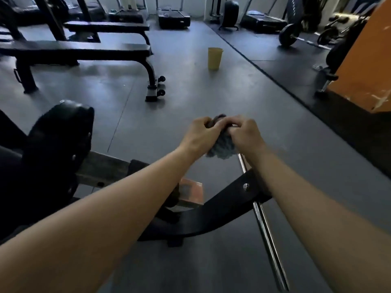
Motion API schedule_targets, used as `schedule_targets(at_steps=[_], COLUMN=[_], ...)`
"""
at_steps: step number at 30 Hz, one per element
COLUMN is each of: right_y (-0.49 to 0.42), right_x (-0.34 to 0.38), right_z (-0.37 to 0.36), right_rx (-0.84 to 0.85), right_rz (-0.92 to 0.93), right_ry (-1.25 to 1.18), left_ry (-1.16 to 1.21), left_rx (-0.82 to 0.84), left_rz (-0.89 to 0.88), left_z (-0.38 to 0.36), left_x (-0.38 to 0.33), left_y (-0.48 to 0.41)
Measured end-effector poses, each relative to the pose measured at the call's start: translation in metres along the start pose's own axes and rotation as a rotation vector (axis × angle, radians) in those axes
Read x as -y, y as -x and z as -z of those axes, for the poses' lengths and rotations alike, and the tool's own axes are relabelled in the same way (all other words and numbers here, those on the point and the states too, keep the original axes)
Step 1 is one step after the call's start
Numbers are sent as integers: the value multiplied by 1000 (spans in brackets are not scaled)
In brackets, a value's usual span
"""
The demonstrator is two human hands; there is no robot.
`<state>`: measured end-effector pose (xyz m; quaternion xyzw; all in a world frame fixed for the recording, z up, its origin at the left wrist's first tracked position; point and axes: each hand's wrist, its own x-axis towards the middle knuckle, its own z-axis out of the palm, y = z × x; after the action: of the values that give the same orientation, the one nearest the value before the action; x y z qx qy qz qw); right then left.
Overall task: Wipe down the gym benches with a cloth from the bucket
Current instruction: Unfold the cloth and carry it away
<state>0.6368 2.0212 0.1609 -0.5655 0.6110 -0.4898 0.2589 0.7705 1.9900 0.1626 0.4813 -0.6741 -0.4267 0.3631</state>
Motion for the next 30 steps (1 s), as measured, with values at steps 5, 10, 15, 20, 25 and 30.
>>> schedule_targets(at_steps=[5,10,15,20,25,30], right_y=[-58,-105,-143,-177,-204,-231], right_x=[34,117,215,305,343,351], right_z=[37,116,213,323,404,462], right_rx=[-103,-36,60,18,69,-48], right_rz=[-95,-141,-169,-229,-240,-307], right_ry=[177,379,383,183,166,16], left_ry=[-75,-230,-527,-617,-364,-44], left_rx=[16,-33,-37,-74,113,219], left_rz=[89,190,209,409,526,721], left_z=[9,31,43,20,-15,-52], left_x=[-61,-169,-325,-476,-560,-616], left_y=[-52,-98,-125,-135,-144,-148])
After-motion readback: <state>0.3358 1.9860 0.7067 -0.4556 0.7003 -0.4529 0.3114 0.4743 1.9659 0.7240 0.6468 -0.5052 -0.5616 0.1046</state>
